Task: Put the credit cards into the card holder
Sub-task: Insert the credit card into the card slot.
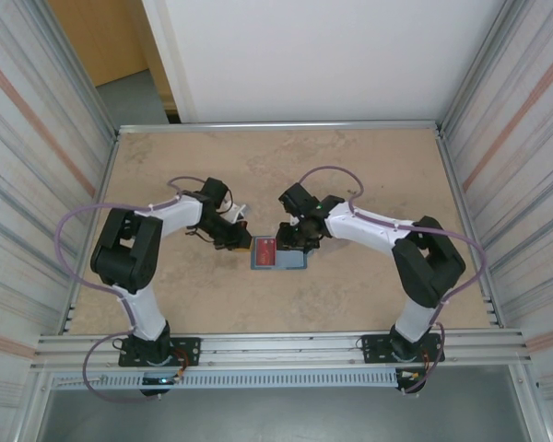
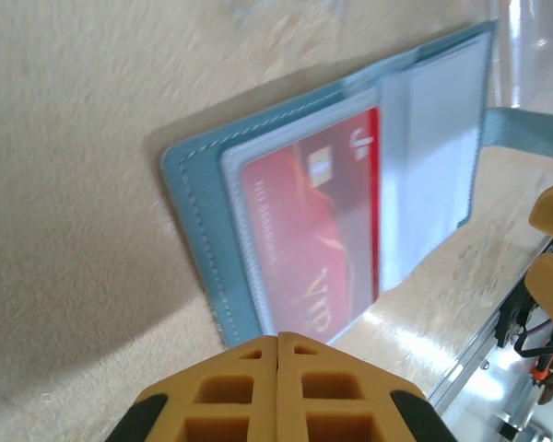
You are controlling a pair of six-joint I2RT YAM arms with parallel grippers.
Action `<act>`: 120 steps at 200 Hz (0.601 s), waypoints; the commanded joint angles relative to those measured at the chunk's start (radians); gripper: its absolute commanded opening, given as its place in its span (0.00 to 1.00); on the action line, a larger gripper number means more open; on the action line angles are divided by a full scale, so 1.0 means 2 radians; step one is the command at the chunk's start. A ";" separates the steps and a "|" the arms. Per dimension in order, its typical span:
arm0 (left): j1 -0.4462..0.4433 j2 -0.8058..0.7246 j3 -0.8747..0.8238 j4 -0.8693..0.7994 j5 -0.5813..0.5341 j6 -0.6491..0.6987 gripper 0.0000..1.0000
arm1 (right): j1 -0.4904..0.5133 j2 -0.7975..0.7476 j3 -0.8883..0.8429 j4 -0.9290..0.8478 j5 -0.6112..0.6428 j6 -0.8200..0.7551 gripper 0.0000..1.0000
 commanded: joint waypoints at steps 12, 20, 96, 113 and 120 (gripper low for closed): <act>-0.007 -0.018 0.022 -0.035 -0.010 0.024 0.04 | -0.002 -0.003 -0.004 -0.003 0.004 -0.008 0.34; -0.009 -0.022 0.024 -0.034 -0.009 0.025 0.04 | -0.004 -0.002 -0.005 0.004 0.003 -0.008 0.34; -0.020 -0.011 0.032 -0.036 -0.019 0.032 0.04 | -0.005 0.014 -0.001 0.029 -0.006 -0.003 0.34; -0.018 -0.012 0.037 -0.040 -0.023 0.036 0.04 | 0.000 0.024 0.008 0.034 -0.010 -0.002 0.34; -0.016 -0.011 0.034 -0.038 -0.023 0.035 0.04 | 0.001 0.028 0.011 0.036 -0.010 -0.004 0.34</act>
